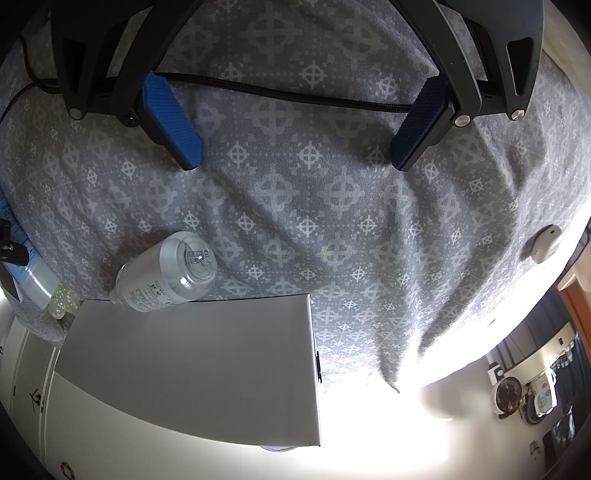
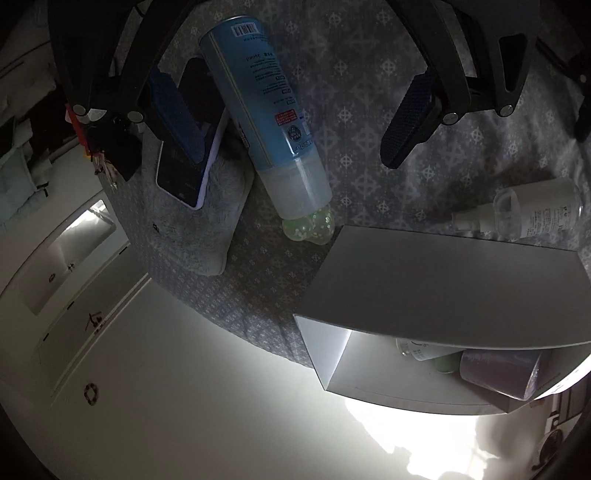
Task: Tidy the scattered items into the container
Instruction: 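Move the right gripper to the blue spray can and grasp it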
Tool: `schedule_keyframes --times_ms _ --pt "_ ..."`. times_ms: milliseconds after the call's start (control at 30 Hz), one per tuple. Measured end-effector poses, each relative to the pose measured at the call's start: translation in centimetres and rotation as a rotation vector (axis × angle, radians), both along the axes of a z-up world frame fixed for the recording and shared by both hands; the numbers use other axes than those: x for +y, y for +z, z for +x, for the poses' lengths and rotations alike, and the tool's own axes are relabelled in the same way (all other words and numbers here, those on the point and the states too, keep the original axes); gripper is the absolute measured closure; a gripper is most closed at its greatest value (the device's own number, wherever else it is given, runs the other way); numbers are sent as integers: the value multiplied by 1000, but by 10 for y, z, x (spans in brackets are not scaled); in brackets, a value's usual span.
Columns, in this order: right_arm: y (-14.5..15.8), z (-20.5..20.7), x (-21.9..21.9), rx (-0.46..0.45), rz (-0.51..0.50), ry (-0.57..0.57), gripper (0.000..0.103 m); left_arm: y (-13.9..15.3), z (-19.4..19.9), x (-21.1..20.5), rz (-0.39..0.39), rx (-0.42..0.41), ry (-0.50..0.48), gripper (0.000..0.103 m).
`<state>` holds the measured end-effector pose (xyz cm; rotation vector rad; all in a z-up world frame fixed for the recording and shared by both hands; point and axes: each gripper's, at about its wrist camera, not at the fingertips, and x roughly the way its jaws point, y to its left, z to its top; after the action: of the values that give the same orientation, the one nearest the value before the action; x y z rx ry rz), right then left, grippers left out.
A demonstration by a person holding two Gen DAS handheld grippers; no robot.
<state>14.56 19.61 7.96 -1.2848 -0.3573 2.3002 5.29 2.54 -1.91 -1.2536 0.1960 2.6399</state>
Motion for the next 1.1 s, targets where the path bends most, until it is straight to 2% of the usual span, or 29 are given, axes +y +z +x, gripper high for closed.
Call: schedule_keyframes --times_ms 200,300,400,467,600,767,900,1100 --pt "-31 -5 35 -149 -100 -74 6 0 0 0 0 1 0 0" --pt "-33 -5 31 -175 -91 -58 5 0 1 1 0 1 1 0" --pt "-24 -6 27 -168 -142 -14 3 0 1 1 0 1 1 0" --pt "-22 -8 31 -147 -179 -24 3 1 1 2 0 1 1 0" --pt "-37 -21 33 -227 -166 -59 3 0 1 2 0 1 1 0" --pt "-27 -20 23 -204 -233 -14 3 0 1 2 1 2 1 0" --pt "-42 -28 35 -233 -294 -65 3 0 1 2 0 2 2 0" --pt "-45 -32 39 -240 -338 -61 2 0 1 3 0 2 2 0"
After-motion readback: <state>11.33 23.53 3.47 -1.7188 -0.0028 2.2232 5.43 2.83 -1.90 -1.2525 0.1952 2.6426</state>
